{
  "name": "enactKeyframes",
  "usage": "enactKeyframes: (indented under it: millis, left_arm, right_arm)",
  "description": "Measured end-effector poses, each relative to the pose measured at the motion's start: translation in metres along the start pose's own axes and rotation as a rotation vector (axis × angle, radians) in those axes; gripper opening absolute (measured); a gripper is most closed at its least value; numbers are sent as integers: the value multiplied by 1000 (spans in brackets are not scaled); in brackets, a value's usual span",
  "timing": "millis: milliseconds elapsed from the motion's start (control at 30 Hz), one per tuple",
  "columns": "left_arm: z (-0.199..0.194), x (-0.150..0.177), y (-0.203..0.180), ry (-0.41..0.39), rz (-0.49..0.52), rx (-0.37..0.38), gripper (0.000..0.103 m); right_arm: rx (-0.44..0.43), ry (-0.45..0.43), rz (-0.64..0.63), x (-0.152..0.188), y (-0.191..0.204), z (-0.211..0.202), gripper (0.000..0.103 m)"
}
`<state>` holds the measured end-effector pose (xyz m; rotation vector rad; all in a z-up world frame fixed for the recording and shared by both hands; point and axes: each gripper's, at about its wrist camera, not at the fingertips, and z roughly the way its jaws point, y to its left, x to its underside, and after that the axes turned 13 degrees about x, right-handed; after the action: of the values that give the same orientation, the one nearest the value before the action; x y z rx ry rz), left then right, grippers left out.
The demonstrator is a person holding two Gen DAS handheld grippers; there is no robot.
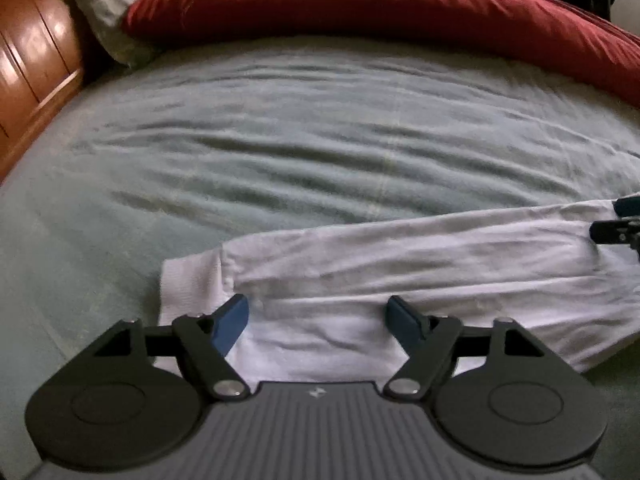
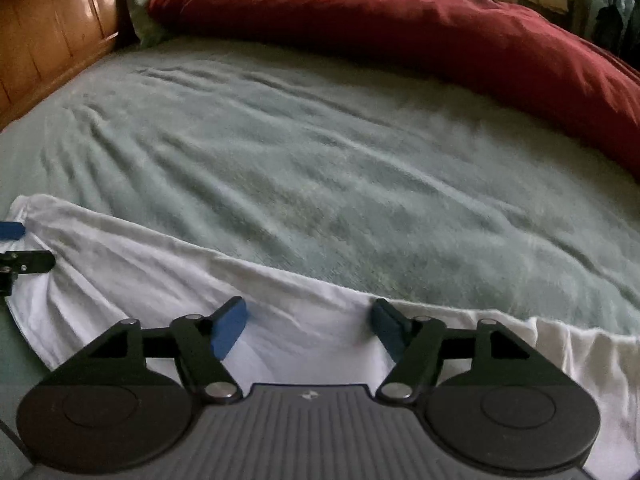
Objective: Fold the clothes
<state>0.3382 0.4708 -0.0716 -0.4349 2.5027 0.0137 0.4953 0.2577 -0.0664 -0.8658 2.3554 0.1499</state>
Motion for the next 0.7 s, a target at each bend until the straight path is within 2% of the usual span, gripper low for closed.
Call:
enactKeyframes:
  millis: [67,233,300,433,600,700]
  left_arm:
    - [-8,-3,-11,-14,13,26,73]
    - [-21,-11,-52,-36,75,94,74]
    - [-20,-13,-77,-36,120,125,75]
    - [-20,-14,-130,-31,145,190,75]
    - [-29,-6,-211,-14,190,319,76]
    - [-31,4,-264,12,238,390,76]
  right_arm:
    - [-14,-30,19,3,-12,-19,73]
    - [41,-59,92,30,-61,-65,77]
    - [68,-64,119,49,-82,-80,79]
    - [127,-53,146,94,-121,-104,80]
    - [192,-27,216,154,-175,-141,83]
    - [194,27,265,191,-202,-156,84]
